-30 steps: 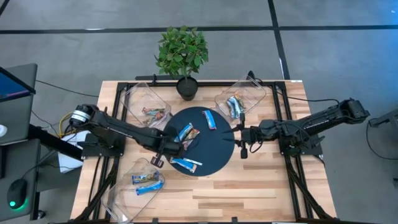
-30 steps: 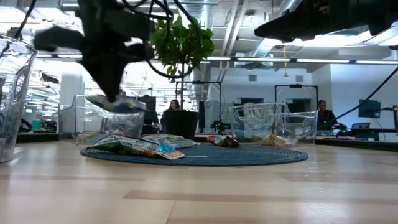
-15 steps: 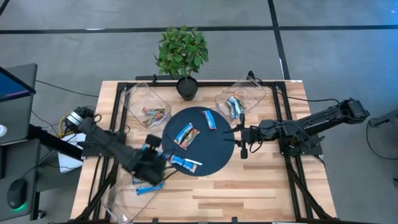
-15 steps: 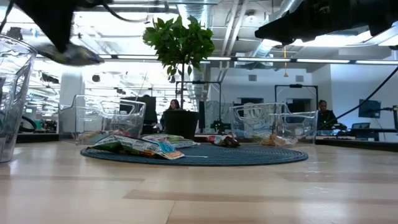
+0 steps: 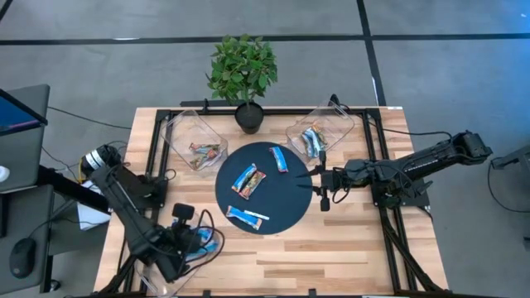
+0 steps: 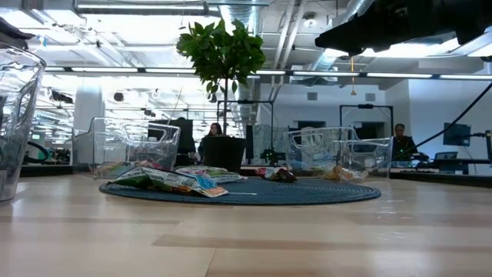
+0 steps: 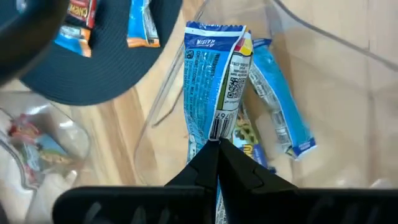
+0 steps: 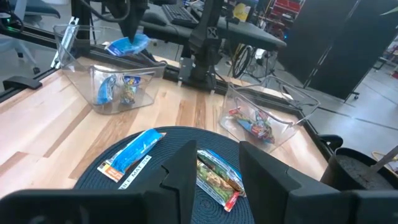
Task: Pick and place Granola Bars by type
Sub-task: Put the violet granola bar into the bottom bin, then put the yellow granola bar into the top right bin
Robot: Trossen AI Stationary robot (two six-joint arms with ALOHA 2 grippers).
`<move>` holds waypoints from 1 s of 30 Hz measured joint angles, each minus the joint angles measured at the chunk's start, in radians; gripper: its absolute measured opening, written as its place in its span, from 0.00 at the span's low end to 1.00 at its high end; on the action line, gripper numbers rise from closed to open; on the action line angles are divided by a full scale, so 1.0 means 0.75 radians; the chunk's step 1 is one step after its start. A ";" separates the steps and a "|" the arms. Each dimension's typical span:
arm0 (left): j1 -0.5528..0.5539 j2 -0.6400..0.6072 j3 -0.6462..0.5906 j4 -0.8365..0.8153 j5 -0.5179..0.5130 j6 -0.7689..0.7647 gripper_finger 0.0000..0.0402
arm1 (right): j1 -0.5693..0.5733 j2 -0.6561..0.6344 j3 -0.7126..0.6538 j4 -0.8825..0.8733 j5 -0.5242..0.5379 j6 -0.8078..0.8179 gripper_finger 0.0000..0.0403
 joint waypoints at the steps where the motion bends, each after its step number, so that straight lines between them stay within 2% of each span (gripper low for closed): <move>1: -0.012 0.000 0.000 0.000 -0.006 -0.035 0.00 | 0.000 0.000 0.000 0.000 0.000 0.000 0.28; 7: -0.028 0.016 -0.001 -0.002 -0.010 -0.111 0.04 | 0.000 0.000 0.000 0.000 0.000 0.013 0.28; 13: -0.018 0.017 -0.001 -0.006 -0.013 -0.114 0.20 | 0.000 0.001 0.000 0.000 -0.001 0.052 0.28; 18: -0.017 0.017 -0.001 -0.081 -0.067 -0.085 0.31 | 0.000 0.112 -0.001 0.018 -0.002 0.135 0.28; 23: -0.042 0.007 -0.002 -0.262 -0.388 -0.104 0.34 | -0.035 0.295 0.040 0.158 -0.002 -0.007 0.28; 30: -0.109 -0.094 -0.002 -0.271 -0.897 -0.144 0.34 | -0.139 0.534 0.280 0.132 -0.006 -0.002 0.28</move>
